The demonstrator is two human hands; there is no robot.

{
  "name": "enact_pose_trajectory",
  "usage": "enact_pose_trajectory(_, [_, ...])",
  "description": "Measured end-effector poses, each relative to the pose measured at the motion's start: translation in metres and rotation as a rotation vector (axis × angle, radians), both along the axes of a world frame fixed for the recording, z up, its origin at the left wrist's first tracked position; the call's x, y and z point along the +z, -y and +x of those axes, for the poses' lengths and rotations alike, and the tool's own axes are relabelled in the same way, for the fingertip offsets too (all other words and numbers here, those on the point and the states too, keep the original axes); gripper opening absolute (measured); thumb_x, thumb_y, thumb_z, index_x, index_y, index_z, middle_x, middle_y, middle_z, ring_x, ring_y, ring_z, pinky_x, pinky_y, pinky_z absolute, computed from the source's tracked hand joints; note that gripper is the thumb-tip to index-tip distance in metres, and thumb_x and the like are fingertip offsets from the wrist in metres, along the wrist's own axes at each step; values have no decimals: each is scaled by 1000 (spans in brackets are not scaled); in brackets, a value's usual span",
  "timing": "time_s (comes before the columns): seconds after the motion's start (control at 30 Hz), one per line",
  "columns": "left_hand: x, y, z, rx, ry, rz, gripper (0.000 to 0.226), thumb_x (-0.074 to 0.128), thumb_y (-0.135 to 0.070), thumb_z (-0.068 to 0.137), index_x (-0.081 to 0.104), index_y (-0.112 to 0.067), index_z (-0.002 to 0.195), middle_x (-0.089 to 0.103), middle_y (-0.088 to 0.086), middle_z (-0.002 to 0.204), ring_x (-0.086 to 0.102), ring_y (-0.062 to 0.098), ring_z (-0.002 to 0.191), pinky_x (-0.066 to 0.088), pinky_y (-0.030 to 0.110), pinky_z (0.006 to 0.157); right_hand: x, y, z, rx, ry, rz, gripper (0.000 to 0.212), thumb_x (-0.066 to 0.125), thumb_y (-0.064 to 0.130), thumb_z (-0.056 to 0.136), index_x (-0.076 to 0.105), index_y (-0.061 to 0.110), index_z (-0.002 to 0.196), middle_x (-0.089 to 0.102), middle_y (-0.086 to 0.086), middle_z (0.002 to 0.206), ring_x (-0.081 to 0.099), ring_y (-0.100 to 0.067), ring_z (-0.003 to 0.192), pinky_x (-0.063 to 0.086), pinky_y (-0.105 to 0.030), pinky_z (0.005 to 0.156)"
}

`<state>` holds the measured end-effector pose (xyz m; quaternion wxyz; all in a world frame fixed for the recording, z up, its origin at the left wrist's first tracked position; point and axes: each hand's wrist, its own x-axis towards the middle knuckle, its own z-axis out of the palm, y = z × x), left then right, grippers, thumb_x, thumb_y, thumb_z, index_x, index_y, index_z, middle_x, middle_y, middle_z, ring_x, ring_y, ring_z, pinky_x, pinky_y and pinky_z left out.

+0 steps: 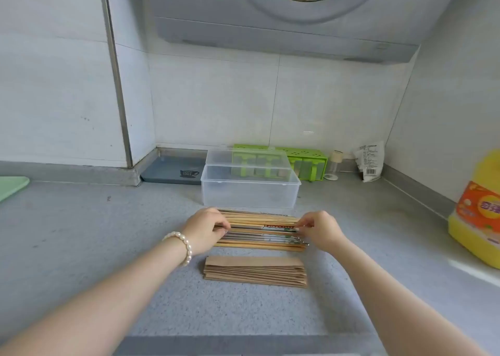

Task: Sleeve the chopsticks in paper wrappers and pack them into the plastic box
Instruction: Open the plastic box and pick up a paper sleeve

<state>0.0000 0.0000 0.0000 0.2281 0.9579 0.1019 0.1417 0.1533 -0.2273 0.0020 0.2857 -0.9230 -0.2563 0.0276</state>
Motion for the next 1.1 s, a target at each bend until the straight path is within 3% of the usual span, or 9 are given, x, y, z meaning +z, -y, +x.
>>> enact_pose_trajectory(0.1, [0,4,11,-55,-47,124,34,45,-24,96,53,-26,129,42,-9,141,34,11,132,24,31,113,-1,-7,4,44,21,-18,15,62,18,88,71,16,100,67,-1,102,53,-12,88,42,-22,76])
enact_pose_trajectory(0.2, [-2,11,19,-152,-158,228,43,33,-31,100,31,-33,142,18,-12,153,12,11,143,9,37,118,-4,-15,6,70,33,-61,19,60,18,90,71,16,105,66,1,104,53,-11,87,42,-21,79])
enact_pose_trajectory(0.4, [-12,15,29,-212,-415,393,56,15,-49,98,4,-27,148,-7,-12,155,-10,10,143,-6,41,116,-10,-20,15,59,61,-96,20,56,22,92,72,19,104,69,1,101,57,-14,84,49,-26,78])
enact_pose_trajectory(0.6, [-18,10,30,-224,-468,442,59,13,-53,96,-4,-30,148,-17,-13,153,-18,11,141,-10,45,114,-9,-26,20,56,61,-104,15,58,27,91,69,18,89,61,5,80,56,-16,78,47,-29,68])
enact_pose_trajectory(0.77, [-17,5,27,-260,-444,395,55,15,-52,97,4,-35,147,-12,-13,154,-15,12,142,-11,46,115,-4,-32,26,94,25,-168,14,68,27,83,58,19,76,57,5,73,53,-16,75,38,-24,56])
enact_pose_trajectory(0.9, [-12,4,23,-226,-369,308,53,20,-51,97,9,-37,147,-6,-12,155,-9,12,143,-8,47,116,0,-36,28,132,-6,-154,8,70,22,82,70,16,87,62,5,79,56,-14,79,40,-24,68])
enact_pose_trajectory(1.0, [3,16,18,-199,-144,261,51,35,-49,95,30,-33,142,23,-11,152,16,10,141,10,38,117,0,-35,29,113,-46,-137,10,71,20,81,73,14,89,64,3,80,56,-13,76,40,-23,69])
enact_pose_trajectory(1.1, [18,40,10,-285,-133,242,41,52,-52,86,58,-28,119,54,-11,119,48,7,111,38,29,100,-3,-34,31,72,-49,-100,11,71,18,81,74,12,89,69,-2,87,56,-14,79,42,-23,71])
